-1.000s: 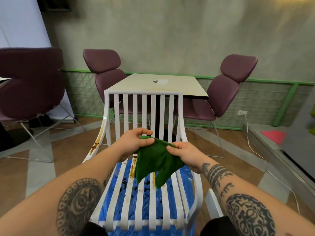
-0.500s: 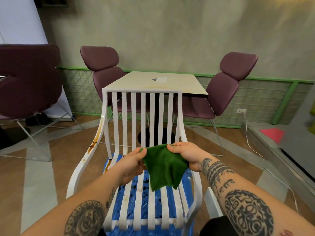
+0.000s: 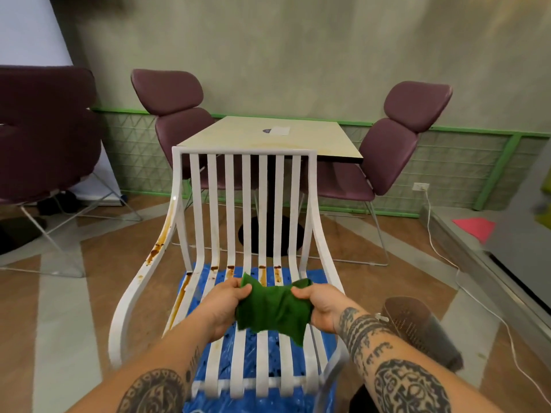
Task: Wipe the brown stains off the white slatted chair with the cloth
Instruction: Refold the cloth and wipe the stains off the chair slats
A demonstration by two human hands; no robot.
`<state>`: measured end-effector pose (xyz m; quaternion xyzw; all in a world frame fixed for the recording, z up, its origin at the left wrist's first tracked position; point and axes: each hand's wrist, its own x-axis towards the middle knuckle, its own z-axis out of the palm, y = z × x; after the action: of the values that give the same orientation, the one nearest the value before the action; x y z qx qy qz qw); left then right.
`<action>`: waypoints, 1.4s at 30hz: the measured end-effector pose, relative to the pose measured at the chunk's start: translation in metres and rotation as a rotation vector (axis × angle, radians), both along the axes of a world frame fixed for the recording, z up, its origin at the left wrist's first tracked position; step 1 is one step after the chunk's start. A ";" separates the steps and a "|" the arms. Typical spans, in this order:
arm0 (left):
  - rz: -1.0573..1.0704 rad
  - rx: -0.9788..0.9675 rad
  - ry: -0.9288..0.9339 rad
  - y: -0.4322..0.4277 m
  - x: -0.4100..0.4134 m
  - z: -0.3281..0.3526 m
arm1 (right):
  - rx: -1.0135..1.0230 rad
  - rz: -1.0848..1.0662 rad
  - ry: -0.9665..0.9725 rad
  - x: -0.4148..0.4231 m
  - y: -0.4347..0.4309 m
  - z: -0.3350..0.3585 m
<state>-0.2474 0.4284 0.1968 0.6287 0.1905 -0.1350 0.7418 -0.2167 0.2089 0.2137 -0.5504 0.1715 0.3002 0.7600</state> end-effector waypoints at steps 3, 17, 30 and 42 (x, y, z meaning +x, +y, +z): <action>0.038 0.011 0.116 0.000 -0.002 -0.010 | -0.072 -0.048 0.047 -0.001 0.005 -0.013; 0.027 -0.217 -0.019 0.011 -0.001 0.005 | -0.140 0.023 -0.180 0.036 -0.006 0.027; 0.044 -0.189 -0.138 0.010 0.005 0.032 | -0.074 0.101 -0.293 0.020 -0.001 0.033; 0.020 -0.297 -0.025 0.022 0.009 0.031 | -0.049 -0.038 -0.545 0.021 -0.010 0.024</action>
<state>-0.2381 0.4503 0.2282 0.5116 0.1657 -0.1465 0.8303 -0.1959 0.1993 0.2378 -0.6257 -0.0221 0.1226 0.7701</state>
